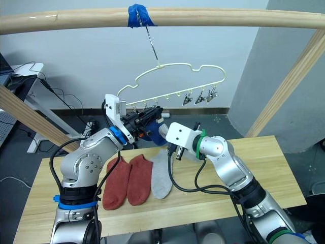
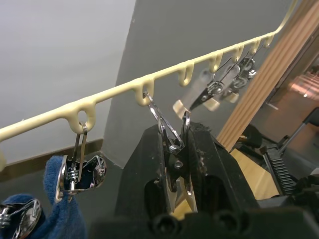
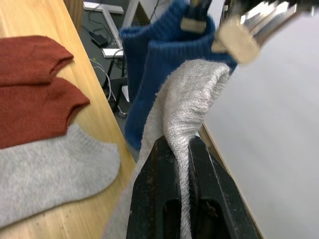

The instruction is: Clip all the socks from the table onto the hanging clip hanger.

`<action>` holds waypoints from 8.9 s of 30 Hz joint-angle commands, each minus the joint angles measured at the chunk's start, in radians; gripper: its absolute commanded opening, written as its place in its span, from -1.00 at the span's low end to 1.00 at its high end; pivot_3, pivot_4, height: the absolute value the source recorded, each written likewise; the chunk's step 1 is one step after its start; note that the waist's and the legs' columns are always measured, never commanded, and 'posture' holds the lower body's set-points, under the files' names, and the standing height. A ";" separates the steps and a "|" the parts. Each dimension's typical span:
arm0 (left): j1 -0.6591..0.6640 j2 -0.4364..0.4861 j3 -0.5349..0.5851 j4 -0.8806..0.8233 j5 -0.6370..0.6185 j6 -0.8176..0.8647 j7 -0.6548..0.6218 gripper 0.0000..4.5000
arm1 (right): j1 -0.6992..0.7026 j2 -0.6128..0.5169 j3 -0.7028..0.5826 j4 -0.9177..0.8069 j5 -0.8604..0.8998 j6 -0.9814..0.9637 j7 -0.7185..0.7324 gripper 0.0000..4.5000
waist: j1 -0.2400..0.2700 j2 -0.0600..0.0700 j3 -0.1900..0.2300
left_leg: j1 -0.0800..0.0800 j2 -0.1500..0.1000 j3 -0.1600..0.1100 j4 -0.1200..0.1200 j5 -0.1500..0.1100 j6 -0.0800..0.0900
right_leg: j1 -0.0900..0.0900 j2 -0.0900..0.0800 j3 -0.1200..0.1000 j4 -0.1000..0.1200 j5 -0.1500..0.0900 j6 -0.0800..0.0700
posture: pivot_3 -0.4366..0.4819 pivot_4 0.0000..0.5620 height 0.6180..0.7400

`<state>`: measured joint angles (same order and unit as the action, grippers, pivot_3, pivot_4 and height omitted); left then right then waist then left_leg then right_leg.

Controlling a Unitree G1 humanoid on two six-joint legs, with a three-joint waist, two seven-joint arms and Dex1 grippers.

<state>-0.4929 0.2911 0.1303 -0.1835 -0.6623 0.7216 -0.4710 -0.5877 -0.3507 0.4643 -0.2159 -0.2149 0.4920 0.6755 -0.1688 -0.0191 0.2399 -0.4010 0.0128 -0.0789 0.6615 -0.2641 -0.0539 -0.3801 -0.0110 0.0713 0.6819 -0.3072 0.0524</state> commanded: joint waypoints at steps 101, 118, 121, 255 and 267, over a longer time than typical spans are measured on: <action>0.024 0.037 0.002 -0.057 0.003 -0.032 -0.002 -0.31 | -0.093 0.205 -0.074 0.057 0.032 0.030 -0.096 -1.00 | -0.029 0.000 0.000 | 0.000 -0.001 0.000 0.000 0.000 0.000 | 0.000 -0.004 0.000 0.002 0.000 0.000 | -0.62 -0.27 1.00; 0.125 0.141 0.016 -0.122 -0.022 -0.026 -0.072 0.32 | -0.073 0.207 -0.048 0.065 0.052 0.032 -0.088 -1.00 | -0.029 0.000 0.000 | 0.001 -0.001 0.000 0.001 0.000 0.000 | -0.002 -0.005 0.000 0.006 0.000 0.000 | -0.59 -0.29 1.00; 0.148 0.162 0.011 -0.139 -0.025 -0.025 -0.090 0.32 | -0.068 0.205 -0.045 0.069 0.052 0.029 -0.087 -1.00 | -0.028 0.000 0.000 | 0.001 -0.001 0.000 0.001 0.000 0.000 | -0.003 -0.005 0.000 0.007 0.000 0.000 | -0.58 -0.29 1.00; 0.175 -0.208 -0.171 0.067 0.615 -0.595 0.340 -0.16 | 0.252 -0.309 -0.386 -0.428 0.582 0.235 0.057 0.53 | 0.004 -0.001 0.000 | 0.000 -0.002 0.002 0.000 0.001 0.001 | 0.001 0.000 0.000 0.000 0.000 0.001 | -0.65 -0.17 1.00; 0.135 -0.228 -0.169 0.057 0.623 -0.612 0.361 -0.16 | 0.254 -0.295 -0.408 -0.449 0.668 0.220 0.079 0.53 | 0.004 -0.002 0.000 | 0.000 -0.002 0.002 0.000 0.001 0.001 | 0.001 0.001 0.000 -0.001 0.000 0.001 | -0.64 -0.17 1.00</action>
<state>-0.3416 0.0691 -0.0388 -0.0807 -0.0441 0.1265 -0.1187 -0.3331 -0.6467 0.0909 -0.6241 0.4262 0.7293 0.7482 -0.1647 -0.0207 0.2404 -0.4011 0.0110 -0.0768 0.6613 -0.2635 -0.0527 -0.3786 -0.0105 0.0713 0.6814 -0.3067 0.0530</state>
